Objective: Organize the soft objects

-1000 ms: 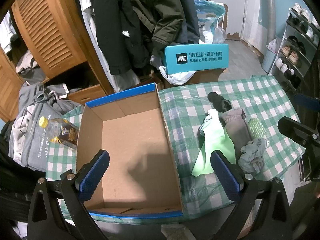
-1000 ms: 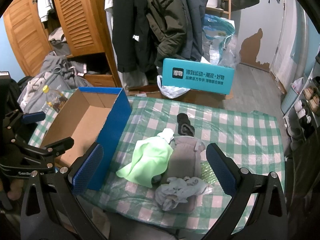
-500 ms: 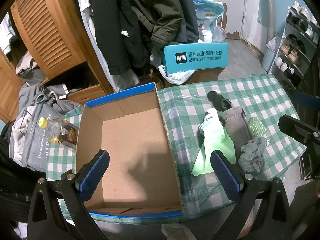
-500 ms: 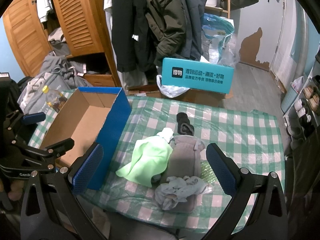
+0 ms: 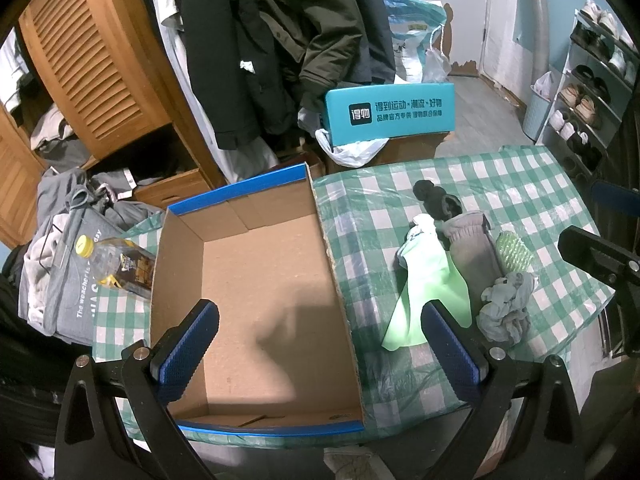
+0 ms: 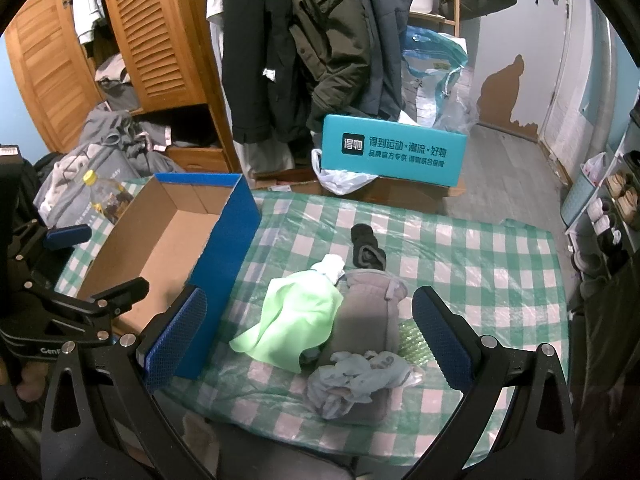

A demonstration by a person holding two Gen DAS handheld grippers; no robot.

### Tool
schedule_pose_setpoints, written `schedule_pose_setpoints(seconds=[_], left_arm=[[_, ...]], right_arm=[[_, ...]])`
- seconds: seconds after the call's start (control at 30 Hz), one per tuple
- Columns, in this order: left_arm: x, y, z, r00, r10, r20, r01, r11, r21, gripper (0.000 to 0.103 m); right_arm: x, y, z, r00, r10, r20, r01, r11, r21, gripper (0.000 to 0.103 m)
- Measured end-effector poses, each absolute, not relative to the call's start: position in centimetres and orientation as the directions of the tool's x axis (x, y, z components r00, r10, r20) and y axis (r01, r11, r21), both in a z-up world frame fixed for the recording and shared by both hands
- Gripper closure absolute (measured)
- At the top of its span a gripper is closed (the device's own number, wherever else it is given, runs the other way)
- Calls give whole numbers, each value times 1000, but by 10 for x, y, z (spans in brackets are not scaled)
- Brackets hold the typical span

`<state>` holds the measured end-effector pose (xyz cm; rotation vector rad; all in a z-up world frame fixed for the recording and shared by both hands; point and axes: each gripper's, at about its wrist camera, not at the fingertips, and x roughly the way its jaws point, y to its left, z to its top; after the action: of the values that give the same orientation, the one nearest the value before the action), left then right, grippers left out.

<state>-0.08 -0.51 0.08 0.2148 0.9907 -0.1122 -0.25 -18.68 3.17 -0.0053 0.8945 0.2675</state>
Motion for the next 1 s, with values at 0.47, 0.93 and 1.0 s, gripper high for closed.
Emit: schedule_pose_setpoints(seconds=[0.47,0.93,1.0], left_arm=[[-1,-5,1,543,6,-840,191,973,130,1],[-1,-8,-5,530,13,-848,195,971,137,1],[-1,-10,-9,522,11,-853,198,971,134,1]], right_arm=[[-2,-188,32,594,228,-772,-232,967,106,2],[-5,-191,29,593,224,-774,-229,968,105,2],[-6,-195,26,592,218,-776,-224,969,101,2]])
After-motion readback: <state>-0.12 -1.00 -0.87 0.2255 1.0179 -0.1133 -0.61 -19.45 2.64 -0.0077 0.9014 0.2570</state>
